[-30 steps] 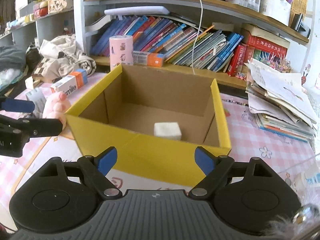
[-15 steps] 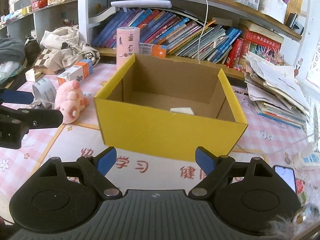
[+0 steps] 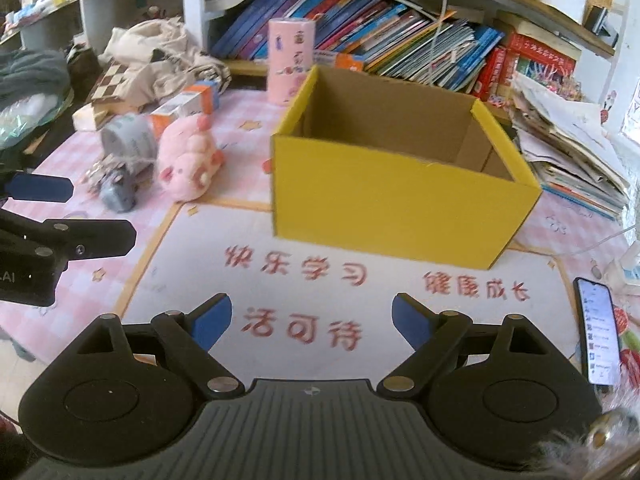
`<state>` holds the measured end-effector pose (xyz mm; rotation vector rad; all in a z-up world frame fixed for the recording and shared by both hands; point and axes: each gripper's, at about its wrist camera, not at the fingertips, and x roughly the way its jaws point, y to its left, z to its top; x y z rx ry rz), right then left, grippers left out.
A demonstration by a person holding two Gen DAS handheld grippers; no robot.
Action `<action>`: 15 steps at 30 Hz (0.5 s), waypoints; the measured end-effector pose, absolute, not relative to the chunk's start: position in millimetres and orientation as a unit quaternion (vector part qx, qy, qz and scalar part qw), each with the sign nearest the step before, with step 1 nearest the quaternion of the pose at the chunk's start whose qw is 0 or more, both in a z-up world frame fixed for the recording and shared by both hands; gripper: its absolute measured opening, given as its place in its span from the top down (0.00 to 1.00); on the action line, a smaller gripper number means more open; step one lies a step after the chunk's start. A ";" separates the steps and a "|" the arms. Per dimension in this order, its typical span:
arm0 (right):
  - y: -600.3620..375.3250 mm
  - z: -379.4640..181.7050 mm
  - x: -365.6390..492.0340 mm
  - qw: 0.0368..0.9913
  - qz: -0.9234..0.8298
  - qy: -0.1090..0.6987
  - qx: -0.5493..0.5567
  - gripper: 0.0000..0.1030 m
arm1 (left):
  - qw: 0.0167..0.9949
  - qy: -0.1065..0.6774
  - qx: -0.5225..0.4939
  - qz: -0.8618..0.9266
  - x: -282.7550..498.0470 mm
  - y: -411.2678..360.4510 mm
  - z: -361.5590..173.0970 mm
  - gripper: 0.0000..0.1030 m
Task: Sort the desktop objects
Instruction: 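Move both open tools from the box toward the pig plush and tape roll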
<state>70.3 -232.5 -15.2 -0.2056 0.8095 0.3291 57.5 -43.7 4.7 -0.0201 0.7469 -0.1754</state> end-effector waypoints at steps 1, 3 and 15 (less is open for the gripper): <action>-229.1 -16.0 68.1 0.900 0.161 0.393 -0.101 0.15 | 0.927 0.365 -0.012 -0.084 54.9 -40.3 3.8 0.07; -222.8 -17.8 64.4 0.898 0.164 0.396 -0.103 0.15 | 0.927 0.367 -0.016 -0.079 49.5 -33.6 2.1 0.07; -175.4 -27.4 49.9 0.879 0.213 0.406 -0.132 0.15 | 0.922 0.384 -0.043 -0.025 22.2 11.1 -5.6 0.07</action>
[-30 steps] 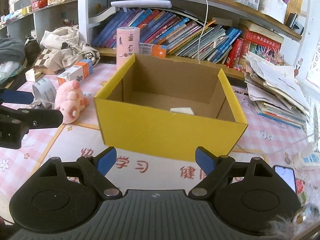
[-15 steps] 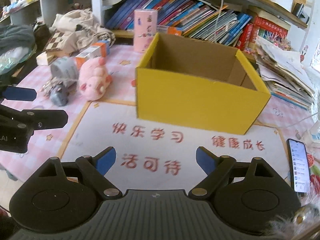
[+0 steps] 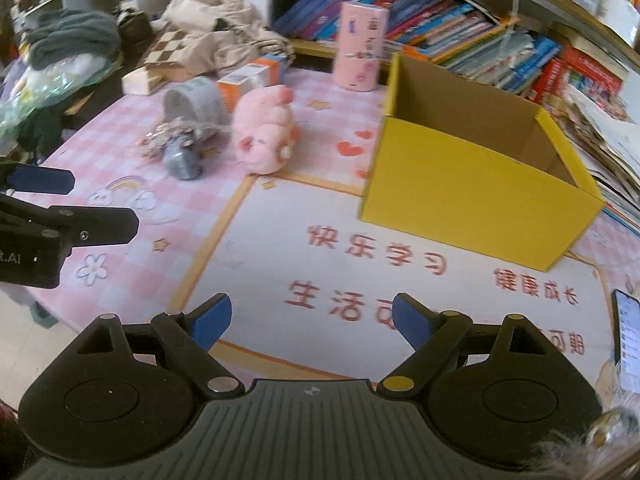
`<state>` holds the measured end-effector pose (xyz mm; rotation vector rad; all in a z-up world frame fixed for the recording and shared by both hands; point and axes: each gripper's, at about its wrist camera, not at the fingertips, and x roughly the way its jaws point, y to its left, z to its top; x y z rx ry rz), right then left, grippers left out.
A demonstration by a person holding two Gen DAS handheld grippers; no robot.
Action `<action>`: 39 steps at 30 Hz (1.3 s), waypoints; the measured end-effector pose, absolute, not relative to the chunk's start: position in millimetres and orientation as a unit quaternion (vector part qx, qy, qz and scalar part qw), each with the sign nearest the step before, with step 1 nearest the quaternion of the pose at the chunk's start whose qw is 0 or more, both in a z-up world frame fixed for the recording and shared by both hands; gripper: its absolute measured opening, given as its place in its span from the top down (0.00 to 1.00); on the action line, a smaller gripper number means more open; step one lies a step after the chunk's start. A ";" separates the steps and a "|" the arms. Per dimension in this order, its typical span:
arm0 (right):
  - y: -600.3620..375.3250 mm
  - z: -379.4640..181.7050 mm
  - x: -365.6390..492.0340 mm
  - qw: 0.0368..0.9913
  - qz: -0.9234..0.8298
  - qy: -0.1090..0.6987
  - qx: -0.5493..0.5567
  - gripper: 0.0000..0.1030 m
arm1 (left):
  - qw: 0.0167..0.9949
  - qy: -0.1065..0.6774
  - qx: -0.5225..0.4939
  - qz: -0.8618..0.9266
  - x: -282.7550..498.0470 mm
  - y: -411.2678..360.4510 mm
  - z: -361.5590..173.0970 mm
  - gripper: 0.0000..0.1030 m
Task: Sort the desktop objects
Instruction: 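Move both open tools from the box toward the pig plush and tape roll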
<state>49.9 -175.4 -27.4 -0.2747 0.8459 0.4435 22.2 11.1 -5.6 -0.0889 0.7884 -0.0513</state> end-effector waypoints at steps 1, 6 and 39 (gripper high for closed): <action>-171.5 -28.0 49.2 0.877 0.217 0.406 -0.134 0.15 | 0.922 0.385 -0.045 -0.021 20.6 14.1 -6.3 0.07; -154.3 -30.6 46.7 0.867 0.240 0.410 -0.149 0.15 | 0.920 0.387 -0.057 -0.002 13.4 28.6 -8.9 0.07; -112.2 -34.4 41.7 0.850 0.286 0.403 -0.185 0.15 | 0.922 0.382 -0.062 0.024 2.5 54.3 -16.9 0.07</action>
